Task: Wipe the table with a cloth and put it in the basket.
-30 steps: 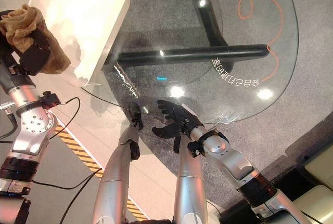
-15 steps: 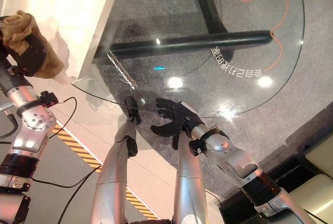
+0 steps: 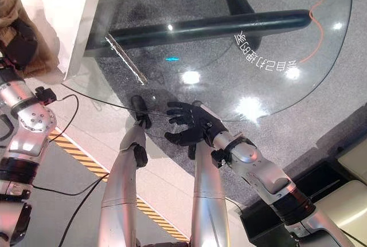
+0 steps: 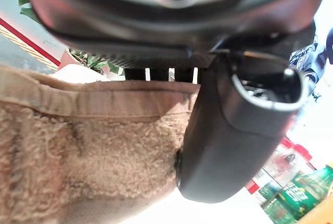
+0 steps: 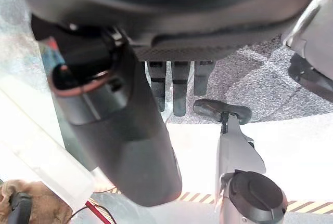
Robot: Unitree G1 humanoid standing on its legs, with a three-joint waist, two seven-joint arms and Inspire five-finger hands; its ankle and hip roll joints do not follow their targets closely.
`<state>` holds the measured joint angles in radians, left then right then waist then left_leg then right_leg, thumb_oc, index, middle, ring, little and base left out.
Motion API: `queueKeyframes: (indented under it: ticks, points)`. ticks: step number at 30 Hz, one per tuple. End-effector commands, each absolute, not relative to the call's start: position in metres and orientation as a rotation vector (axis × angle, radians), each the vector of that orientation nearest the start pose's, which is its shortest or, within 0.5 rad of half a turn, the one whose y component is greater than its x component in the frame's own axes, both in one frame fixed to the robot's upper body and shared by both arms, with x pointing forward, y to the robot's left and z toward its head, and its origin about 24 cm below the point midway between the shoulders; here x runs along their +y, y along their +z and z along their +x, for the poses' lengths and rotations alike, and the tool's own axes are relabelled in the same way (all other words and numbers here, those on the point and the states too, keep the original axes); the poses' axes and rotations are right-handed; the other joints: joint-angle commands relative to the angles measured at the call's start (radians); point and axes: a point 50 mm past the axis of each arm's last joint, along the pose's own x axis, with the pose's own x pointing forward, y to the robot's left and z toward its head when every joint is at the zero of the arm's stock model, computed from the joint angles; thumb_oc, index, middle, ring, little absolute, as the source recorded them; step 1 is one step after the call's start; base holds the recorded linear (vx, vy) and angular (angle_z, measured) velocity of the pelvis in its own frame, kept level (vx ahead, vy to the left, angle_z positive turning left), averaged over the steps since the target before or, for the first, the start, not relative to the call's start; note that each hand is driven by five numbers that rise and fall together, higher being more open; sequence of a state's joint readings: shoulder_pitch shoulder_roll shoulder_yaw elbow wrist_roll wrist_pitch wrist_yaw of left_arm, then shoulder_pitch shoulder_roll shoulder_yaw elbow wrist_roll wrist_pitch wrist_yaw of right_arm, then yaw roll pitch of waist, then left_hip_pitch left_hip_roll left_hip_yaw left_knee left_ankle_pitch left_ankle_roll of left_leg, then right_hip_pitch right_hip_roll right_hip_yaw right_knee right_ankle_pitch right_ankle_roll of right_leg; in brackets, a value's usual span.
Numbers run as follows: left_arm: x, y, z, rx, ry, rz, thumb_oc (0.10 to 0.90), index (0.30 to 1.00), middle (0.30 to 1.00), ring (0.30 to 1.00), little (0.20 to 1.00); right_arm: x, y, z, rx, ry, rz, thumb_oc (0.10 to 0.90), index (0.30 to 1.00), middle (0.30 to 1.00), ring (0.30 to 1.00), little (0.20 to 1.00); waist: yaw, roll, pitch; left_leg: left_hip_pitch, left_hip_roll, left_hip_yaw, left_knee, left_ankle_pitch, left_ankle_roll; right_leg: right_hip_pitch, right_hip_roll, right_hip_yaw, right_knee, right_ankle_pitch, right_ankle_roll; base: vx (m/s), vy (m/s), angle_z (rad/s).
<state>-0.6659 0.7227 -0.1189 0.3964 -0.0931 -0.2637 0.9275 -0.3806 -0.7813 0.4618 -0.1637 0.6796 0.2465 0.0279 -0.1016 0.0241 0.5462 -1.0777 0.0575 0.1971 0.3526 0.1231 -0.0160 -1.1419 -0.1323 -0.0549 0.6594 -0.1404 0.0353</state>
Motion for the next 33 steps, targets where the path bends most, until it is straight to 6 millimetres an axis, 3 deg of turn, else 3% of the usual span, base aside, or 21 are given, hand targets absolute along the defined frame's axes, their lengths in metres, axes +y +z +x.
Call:
queueKeyframes:
  ticks: [1,7,14,24,30,33]
  points:
    - [0.289,0.269,0.308,-0.954,0.927,0.400,0.100,0.300,0.300,0.300,0.200,-0.149,0.118,0.279,0.091,0.594,-0.187,0.800,0.900,0.900,0.900,0.900,-0.014,-0.015,-0.026,-0.021,-0.084,0.000,0.189,-0.218,-0.027,0.007,0.105,0.013,-0.188,0.127,0.050,0.00,0.000,0.00]
    - [0.285,0.279,0.322,-0.908,0.877,0.488,0.100,0.300,0.300,0.300,0.200,-0.147,0.123,0.287,0.082,0.594,-0.184,0.800,0.900,0.900,0.900,0.900,-0.020,-0.019,-0.026,-0.025,-0.084,0.001,0.187,-0.217,-0.031,0.003,0.106,0.015,-0.194,0.134,0.054,0.00,0.000,0.00]
    - [0.283,0.275,0.335,-0.820,0.797,0.596,0.100,0.300,0.300,0.300,0.200,-0.148,0.125,0.290,0.075,0.590,-0.188,0.800,0.900,0.900,0.900,0.900,-0.026,-0.025,-0.026,-0.026,-0.085,0.004,0.187,-0.216,-0.034,0.004,0.108,0.019,-0.198,0.139,0.057,0.00,0.000,0.00]
    - [0.271,0.286,0.352,-0.734,0.705,0.761,0.100,0.300,0.300,0.300,0.200,-0.146,0.130,0.299,0.064,0.601,-0.179,0.800,0.900,0.900,0.900,0.900,-0.033,-0.035,-0.026,-0.028,-0.084,0.007,0.186,-0.213,-0.036,0.004,0.108,0.018,-0.211,0.153,0.061,0.00,-0.009,-0.01]
    - [0.277,0.283,0.356,-0.675,0.715,0.735,0.100,0.300,0.300,0.300,0.200,-0.142,0.130,0.301,0.061,0.599,-0.180,0.800,0.900,0.900,0.900,0.900,-0.036,-0.038,-0.026,-0.025,-0.081,0.008,0.185,-0.212,-0.038,0.008,0.108,0.016,-0.212,0.154,0.062,0.00,-0.005,0.00]
    - [0.277,0.279,0.359,-0.638,0.677,0.753,0.449,0.599,0.599,0.599,0.549,-0.141,0.132,0.301,0.057,0.599,-0.180,0.800,0.900,0.900,0.900,0.900,-0.037,-0.042,-0.026,-0.024,-0.082,0.009,0.182,-0.210,-0.038,0.010,0.110,0.014,-0.214,0.155,0.061,0.00,0.000,0.00]
